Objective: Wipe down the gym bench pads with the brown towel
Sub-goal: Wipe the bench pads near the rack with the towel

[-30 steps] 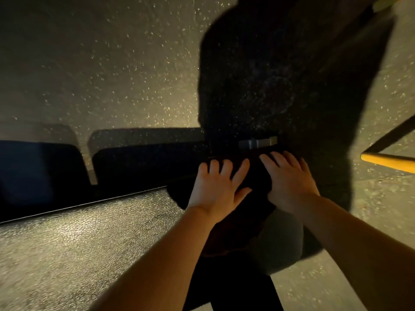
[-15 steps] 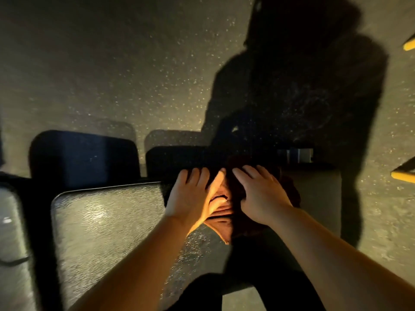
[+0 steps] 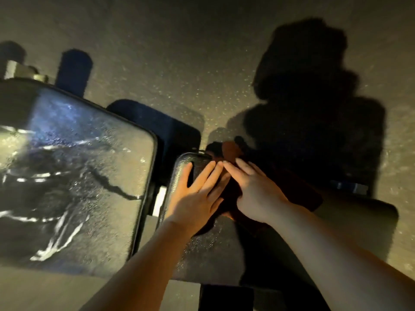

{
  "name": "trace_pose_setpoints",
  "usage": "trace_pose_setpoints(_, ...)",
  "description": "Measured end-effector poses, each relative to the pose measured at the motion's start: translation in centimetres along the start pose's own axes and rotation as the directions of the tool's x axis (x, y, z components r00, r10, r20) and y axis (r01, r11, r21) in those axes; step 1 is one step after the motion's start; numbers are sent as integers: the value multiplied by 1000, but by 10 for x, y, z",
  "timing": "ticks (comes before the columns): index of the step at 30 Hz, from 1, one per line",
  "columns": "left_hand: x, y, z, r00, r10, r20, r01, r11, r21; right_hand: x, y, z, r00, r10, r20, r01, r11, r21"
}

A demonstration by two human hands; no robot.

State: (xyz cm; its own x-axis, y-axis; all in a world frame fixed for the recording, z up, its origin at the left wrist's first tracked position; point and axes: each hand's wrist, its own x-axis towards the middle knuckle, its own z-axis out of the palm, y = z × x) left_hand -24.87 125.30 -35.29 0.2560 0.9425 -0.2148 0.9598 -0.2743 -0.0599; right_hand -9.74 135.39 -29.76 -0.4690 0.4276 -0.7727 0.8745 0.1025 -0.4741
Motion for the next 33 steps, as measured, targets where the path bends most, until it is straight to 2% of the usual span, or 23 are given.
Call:
trace_pose_setpoints(9,-52,-21,-2,976,-182,-116,180,983,-33,3,-63,9,997,-64,-47,61,997,-53)
trace_pose_setpoints(16,-70,-34,4,966,-208,-154,195,976,-96,6,-94,25,980,-178,-93,176,984,-24)
trace_pose_setpoints(18,-74,-31,1,942,-282,-180,253,953,-169,6,-101,34,984,-144,-101,147,989,24)
trace_pose_setpoints(21,-82,-24,-3,928,-275,-250,225,951,-210,1,-107,47,997,-55,-60,59,997,57)
trace_pose_setpoints(25,-94,-15,-7,892,-375,-251,301,909,-289,-8,-105,64,999,38,9,-38,997,71)
trace_pose_setpoints(29,-114,5,-1,856,-464,-227,369,857,-361,-18,-100,79,992,117,52,-121,989,90)
trace_pose_setpoints(31,-126,16,-1,854,-492,-170,404,832,-381,-22,-100,86,985,165,49,-168,982,81)
trace_pose_setpoints(33,-138,25,-6,842,-534,-78,452,777,-438,-27,-100,92,976,212,51,-217,964,154)
